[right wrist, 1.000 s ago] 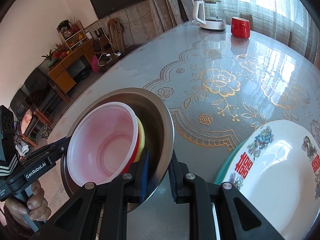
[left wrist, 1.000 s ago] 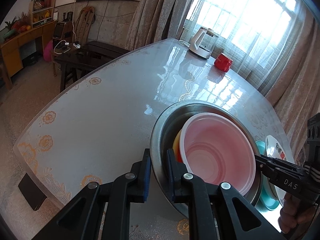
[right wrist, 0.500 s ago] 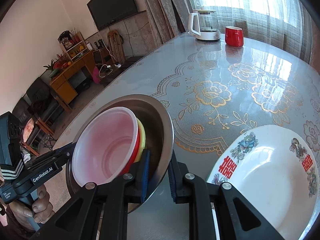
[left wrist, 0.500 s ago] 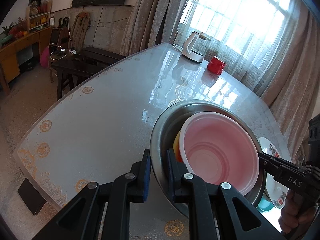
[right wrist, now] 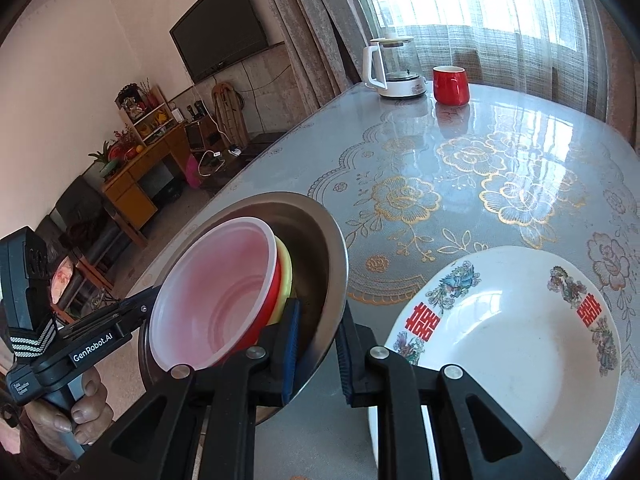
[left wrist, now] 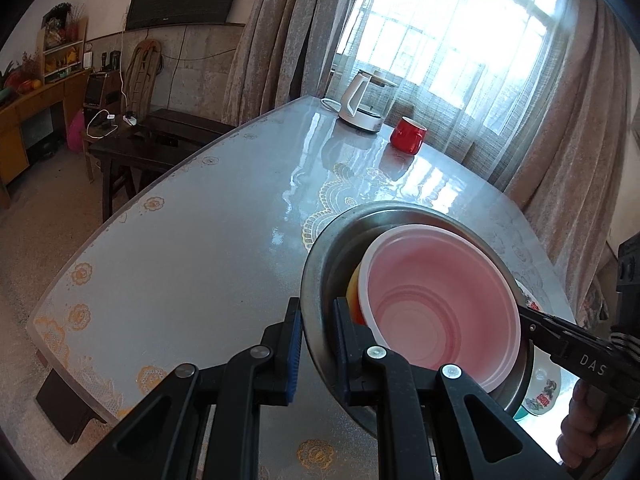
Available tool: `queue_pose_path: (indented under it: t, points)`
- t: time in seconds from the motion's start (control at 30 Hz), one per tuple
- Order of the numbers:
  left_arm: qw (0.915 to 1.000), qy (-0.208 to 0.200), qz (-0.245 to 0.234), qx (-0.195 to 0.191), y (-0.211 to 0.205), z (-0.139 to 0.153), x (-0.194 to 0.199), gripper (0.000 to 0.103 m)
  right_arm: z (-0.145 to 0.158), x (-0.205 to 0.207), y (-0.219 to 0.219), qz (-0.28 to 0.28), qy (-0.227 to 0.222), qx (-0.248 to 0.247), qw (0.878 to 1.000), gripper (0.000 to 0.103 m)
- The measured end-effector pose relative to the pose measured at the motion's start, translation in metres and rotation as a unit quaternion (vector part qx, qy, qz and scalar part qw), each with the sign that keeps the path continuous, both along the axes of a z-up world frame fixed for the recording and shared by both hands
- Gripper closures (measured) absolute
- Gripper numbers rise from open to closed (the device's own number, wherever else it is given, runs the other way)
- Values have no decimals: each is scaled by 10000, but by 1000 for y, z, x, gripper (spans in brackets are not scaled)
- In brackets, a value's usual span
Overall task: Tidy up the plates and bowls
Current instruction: 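Lift the steel bowl with both grippers toward the plate stack, then carry the steel bowl with both grippers over the red-character plate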
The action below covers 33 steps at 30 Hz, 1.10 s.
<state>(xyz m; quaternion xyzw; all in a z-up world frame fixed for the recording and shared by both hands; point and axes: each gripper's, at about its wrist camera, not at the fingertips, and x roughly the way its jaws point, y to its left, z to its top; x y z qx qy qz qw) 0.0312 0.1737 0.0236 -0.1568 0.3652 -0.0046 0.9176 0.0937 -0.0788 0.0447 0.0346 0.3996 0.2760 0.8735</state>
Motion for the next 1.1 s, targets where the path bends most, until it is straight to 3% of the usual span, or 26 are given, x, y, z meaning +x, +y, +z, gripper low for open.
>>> queue_pose_path:
  t: [0.6, 1.1]
  points:
    - [9978, -223, -600, 160, -53, 29, 8, 89, 16, -14, -55, -488, -64, 331, 9982, 85]
    - [9882, -287, -1491, 210, -129, 41, 37, 89, 26, -29, -126, -1270, -111, 372, 9911, 85]
